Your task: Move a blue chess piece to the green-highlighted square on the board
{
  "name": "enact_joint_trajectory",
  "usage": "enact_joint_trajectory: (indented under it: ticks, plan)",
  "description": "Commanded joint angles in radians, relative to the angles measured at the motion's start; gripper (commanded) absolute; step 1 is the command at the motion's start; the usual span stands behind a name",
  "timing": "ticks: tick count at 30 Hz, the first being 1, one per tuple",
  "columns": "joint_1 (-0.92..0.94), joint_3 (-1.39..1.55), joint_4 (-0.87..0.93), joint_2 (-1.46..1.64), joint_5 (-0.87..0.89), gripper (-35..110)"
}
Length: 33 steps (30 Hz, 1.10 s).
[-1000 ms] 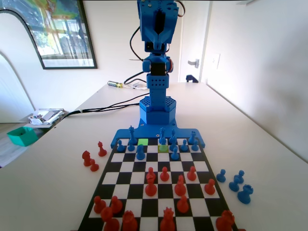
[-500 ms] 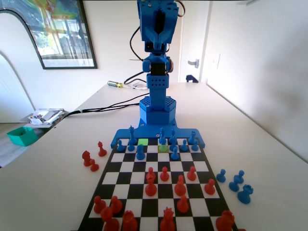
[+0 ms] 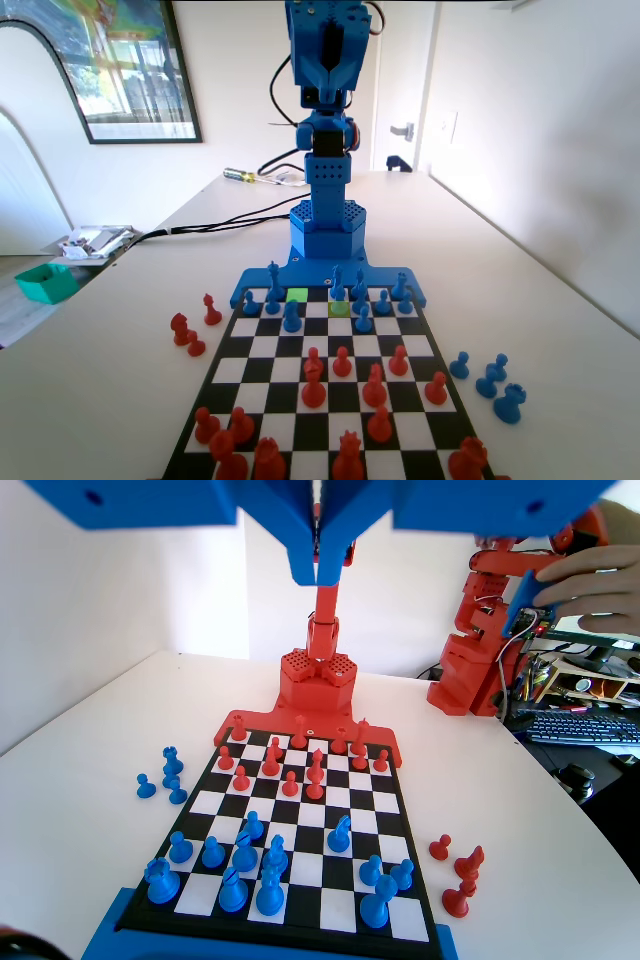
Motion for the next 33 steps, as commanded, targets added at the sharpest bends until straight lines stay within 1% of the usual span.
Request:
enact_joint_trajectory:
  ticks: [1,9,13,19,24,29,33]
  plan:
    - [0.002,-0.008,-0.014,0.003,-0.009,1]
    - [-0.005,-0.011,-0.011,0.002,-0.009,1]
    - [-0.006,-0.071,0.006,-0.069,-0.003,1]
    - [0.031,-0.268,0.081,-0.305,0.064,1]
    - [0.08,-0.397,0.13,-0.541,0.172,1]
    - [0.123,-0.448,0.12,-0.781,0.295,1]
    - [0.124,-0.431,0.1,-0.931,0.388,1]
